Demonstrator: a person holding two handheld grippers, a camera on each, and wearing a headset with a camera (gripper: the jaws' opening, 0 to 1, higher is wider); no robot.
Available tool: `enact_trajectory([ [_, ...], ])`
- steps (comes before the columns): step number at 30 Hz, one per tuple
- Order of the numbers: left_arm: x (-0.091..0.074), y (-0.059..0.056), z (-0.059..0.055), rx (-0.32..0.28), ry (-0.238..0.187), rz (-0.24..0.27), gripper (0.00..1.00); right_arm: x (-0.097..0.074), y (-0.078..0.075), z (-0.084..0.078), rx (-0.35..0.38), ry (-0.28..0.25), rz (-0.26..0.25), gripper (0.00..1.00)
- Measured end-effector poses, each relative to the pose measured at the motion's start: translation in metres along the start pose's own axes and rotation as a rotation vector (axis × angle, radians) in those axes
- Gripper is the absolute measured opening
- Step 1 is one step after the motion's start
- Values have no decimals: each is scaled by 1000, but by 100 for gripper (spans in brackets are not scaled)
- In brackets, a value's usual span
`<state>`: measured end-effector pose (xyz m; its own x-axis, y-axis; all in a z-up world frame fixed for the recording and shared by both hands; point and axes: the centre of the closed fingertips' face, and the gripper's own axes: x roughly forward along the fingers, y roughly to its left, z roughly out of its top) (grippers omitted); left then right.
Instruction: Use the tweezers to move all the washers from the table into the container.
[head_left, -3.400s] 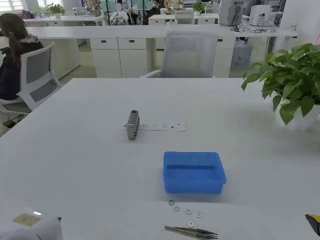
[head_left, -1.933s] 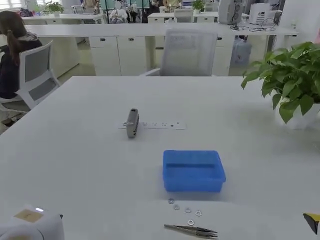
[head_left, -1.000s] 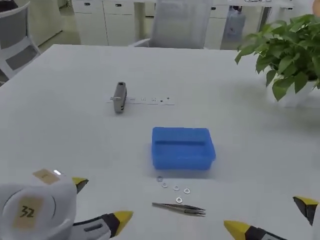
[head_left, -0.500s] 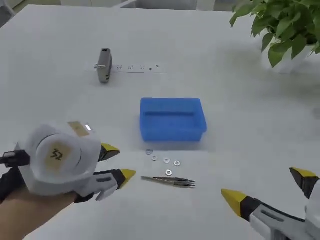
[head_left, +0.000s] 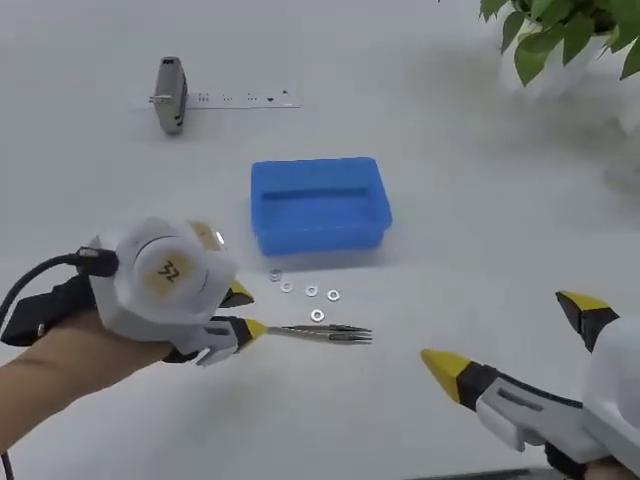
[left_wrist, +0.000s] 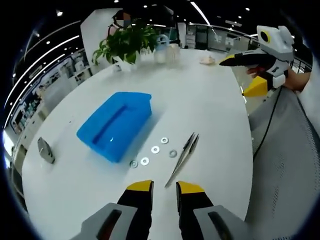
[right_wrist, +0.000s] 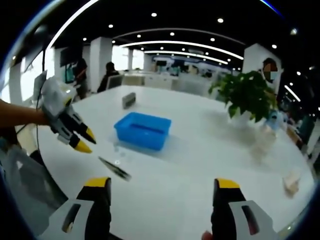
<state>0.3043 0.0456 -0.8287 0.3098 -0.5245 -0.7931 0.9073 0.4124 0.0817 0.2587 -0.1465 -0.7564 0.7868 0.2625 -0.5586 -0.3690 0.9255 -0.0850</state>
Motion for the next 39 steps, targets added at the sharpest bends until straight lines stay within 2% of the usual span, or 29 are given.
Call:
enact_trajectory([
  [2, 6, 0, -1, 8, 11, -9, 12, 0, 0, -1, -3, 3, -1, 82],
  [3, 9, -3, -4, 25, 28, -28, 13, 1, 0, -1, -6, 6, -1, 82],
  [6, 14, -3, -8, 75, 54, -38, 12, 1, 1, -2, -16, 10, -4, 82],
  [11, 18, -4, -10, 110, 67, -58, 7, 2, 1, -3, -26, 21, -4, 81],
  [16, 25, -5, -16, 162, 99, -89, 4, 1, 0, -3, -28, 21, -10, 81],
  [21, 27, -10, -15, 225, 116, -123, 2, 1, 0, -3, -30, 23, -12, 81],
  [30, 20, -23, -4, 335, 113, -151, 0, 1, 1, -3, -40, 20, -8, 81],
  [35, 13, -27, -1, 357, 115, -151, 0, 1, 1, -2, -37, 15, -9, 80],
  [39, 3, -27, 6, 372, 98, -136, 0, 1, 1, -2, -42, 17, -8, 80],
])
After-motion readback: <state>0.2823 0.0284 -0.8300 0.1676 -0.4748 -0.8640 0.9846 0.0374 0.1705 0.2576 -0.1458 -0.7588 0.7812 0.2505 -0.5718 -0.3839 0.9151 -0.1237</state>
